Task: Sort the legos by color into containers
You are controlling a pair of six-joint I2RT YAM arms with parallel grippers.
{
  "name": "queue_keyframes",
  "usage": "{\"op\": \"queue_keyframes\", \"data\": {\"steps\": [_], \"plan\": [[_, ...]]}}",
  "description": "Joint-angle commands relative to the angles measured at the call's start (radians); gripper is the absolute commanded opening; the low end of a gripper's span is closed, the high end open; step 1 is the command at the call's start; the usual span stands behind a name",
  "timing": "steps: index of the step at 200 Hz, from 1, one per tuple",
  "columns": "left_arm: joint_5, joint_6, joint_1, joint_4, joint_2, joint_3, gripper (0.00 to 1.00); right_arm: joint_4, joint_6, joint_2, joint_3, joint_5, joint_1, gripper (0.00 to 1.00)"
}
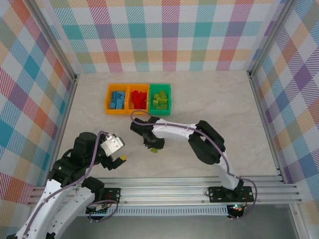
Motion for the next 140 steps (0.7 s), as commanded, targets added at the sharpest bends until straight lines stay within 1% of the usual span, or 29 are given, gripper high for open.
{"op": "queue_keyframes", "data": {"steps": [1, 19, 40, 58, 83, 109, 119, 132, 140], "plan": [[0.029, -0.039, -0.005, 0.059, 0.002, 0.004, 0.96, 0.093, -0.082, -0.145, -0.06, 0.053, -0.05, 0.25], [0.035, -0.094, -0.005, 0.085, 0.007, 0.02, 0.96, 0.213, -0.231, -0.234, -0.114, 0.088, -0.099, 0.27], [0.069, -0.174, -0.005, 0.122, 0.015, 0.029, 0.97, 0.353, -0.459, -0.271, -0.125, 0.059, -0.179, 0.27], [0.088, -0.233, -0.005, 0.129, 0.032, 0.043, 0.99, 0.406, -0.578, -0.249, -0.083, 0.079, -0.243, 0.27], [0.077, -0.276, -0.004, 0.114, 0.06, 0.069, 1.0, 0.422, -0.695, -0.15, 0.048, 0.051, -0.322, 0.29], [0.032, -0.322, -0.005, 0.126, 0.083, 0.071, 1.0, 0.417, -0.745, -0.04, 0.204, -0.03, -0.373, 0.37], [0.015, -0.353, -0.005, 0.128, 0.087, 0.073, 1.0, 0.422, -0.755, -0.009, 0.25, -0.035, -0.378, 0.46], [0.002, -0.407, -0.005, 0.137, 0.085, 0.071, 1.0, 0.408, -0.768, 0.024, 0.312, -0.029, -0.38, 0.52], [-0.016, -0.464, -0.005, 0.149, 0.084, 0.07, 1.0, 0.385, -0.769, 0.038, 0.349, -0.025, -0.38, 0.59]]}}
